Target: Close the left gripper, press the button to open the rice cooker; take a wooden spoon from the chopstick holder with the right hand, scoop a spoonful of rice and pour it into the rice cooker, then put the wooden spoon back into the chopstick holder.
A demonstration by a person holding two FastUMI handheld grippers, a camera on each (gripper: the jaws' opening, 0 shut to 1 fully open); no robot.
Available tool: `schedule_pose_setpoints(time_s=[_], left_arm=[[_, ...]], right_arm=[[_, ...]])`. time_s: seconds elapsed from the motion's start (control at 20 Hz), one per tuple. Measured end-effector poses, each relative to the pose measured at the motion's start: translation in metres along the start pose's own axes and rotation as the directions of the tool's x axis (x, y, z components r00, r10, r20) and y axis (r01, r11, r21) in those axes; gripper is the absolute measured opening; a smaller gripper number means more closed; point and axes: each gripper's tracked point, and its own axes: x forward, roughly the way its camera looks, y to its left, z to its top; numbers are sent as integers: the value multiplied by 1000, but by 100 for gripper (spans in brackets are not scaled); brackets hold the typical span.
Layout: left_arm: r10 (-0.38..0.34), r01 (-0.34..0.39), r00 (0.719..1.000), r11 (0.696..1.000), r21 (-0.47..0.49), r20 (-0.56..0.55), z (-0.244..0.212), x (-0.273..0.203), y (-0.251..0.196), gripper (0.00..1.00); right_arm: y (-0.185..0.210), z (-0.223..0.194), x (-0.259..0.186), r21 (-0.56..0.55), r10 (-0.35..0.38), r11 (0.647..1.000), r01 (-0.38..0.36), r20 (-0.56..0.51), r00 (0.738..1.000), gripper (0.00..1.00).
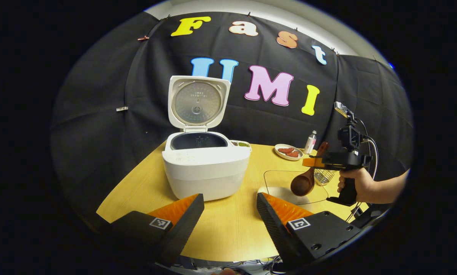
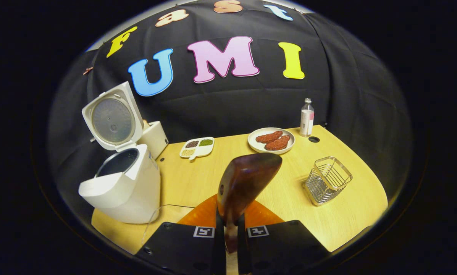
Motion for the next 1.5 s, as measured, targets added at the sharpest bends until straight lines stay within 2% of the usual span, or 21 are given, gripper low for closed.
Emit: schedule_pose_setpoints(time_s=[0.2,0.3,0.5,0.6,0.65,0.75,0.9,1.0,1.2,1.5], left_arm=[[43,-42,999,999,7,-12,-7,6,15,96],[42,-42,999,999,8,-13,-9,7,17,96],[40,-40,999,999,11,-32,-18,12,25,96],[44,-44,998,999,13,-36,-19,14,31,98],[41,-41,998,999,9,-39,-20,14,32,96],[45,-46,998,999,-4,-44,-22,14,35,96],[55,-56,997,998,-24,-48,-24,12,40,96],[59,-61,997,998,-32,-49,-26,9,42,96],[60,-62,997,997,-35,-54,-29,4,40,96],[45,-46,997,999,-19,-57,-29,1,30,96]], right_arm=[[10,-20,8,-4,3,1000,-3,-27,1000,16],[19,-24,6,-6,-3,1000,3,-28,1000,16],[63,-49,-7,42,70,997,-67,-80,994,17],[74,-51,-12,23,75,997,-73,-77,994,16],[80,-54,-15,29,80,997,-78,-83,993,16],[95,-61,-20,63,110,993,-104,-107,988,17],[97,-64,-24,170,108,982,-84,-143,984,17],[93,-68,-24,279,113,959,-58,-184,976,17],[76,-76,-29,477,107,878,36,-269,957,17],[52,-69,-40,646,141,760,71,-270,952,16]])
